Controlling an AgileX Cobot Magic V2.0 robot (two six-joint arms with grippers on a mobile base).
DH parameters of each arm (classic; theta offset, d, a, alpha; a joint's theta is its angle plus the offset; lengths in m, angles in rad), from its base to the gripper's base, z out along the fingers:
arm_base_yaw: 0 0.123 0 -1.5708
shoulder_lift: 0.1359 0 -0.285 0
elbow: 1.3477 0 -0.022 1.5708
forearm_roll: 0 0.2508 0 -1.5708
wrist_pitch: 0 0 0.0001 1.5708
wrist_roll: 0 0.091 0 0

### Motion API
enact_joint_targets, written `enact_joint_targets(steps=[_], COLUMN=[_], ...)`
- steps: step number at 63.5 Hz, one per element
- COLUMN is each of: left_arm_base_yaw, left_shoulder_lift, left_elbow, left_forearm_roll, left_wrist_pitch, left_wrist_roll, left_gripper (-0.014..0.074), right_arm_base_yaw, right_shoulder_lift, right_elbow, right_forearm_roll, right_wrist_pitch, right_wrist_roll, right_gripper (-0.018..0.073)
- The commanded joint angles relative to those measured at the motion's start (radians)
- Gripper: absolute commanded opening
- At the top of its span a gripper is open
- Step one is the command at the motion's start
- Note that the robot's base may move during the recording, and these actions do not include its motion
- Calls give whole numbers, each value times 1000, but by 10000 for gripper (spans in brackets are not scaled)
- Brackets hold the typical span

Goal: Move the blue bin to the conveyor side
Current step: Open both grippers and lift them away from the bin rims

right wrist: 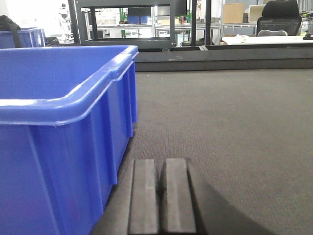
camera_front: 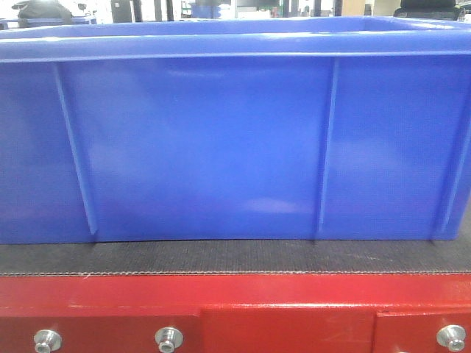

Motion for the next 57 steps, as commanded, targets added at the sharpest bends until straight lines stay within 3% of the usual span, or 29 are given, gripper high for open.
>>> enact_joint_targets(steps=[1,57], left_arm_base_yaw=[2,2], left_shoulder_lift=[-4,-4], left_elbow=[-2,-2], left_forearm_roll=[-6,-6], left_wrist_pitch=[-20,-20], left_wrist_roll=[-8,-8], left_gripper=[0,0], right_arm_base_yaw=[-5,-5], right_shoulder_lift=[-8,-8], right_elbow=[0,0], right_forearm_roll=[1,1], right_wrist_pitch=[-23,-23], right_wrist_roll=[-9,-9], right_gripper=[-69,-69])
